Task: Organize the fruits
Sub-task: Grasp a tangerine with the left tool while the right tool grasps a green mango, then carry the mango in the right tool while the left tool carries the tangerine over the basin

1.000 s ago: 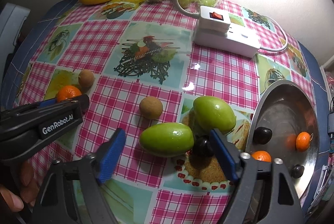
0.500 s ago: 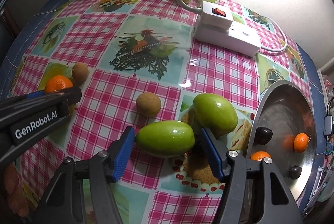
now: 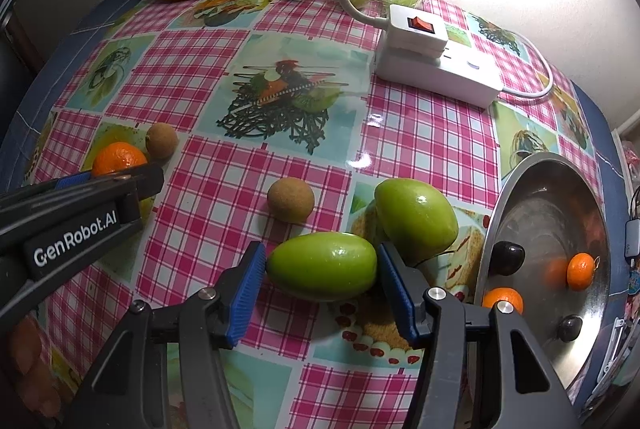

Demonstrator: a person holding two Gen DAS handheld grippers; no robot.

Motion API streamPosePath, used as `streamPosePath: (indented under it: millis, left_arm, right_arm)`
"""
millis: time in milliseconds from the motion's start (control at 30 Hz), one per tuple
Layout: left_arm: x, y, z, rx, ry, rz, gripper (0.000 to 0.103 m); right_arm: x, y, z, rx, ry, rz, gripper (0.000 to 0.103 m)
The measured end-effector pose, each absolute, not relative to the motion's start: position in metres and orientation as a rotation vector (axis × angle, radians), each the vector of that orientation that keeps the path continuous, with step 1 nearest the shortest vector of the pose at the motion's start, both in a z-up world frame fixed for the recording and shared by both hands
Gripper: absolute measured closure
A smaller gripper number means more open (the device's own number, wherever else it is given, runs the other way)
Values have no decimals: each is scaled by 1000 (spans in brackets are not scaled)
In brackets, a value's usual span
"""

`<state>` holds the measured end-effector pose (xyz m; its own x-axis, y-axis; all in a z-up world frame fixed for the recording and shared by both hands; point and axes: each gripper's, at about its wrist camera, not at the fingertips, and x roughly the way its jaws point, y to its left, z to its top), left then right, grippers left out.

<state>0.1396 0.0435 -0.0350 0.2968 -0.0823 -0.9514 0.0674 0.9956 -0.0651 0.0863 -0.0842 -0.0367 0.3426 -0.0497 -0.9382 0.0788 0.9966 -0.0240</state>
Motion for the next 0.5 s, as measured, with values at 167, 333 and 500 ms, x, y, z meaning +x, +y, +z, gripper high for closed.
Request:
streamPosePath:
  millis: [167,333,500]
  left_arm:
    - [138,43,-30,-23,1241,-114,62]
    - [134,42,-21,-20,1217,-119,62]
    - [130,42,-9,-19,1187,-120,62]
  right_arm:
    - [84,-86,-29,53,1207,-72,44]
    - [80,-86,-12,88,1165,-53,44]
    - [74,-88,10,104,1111,-51,44]
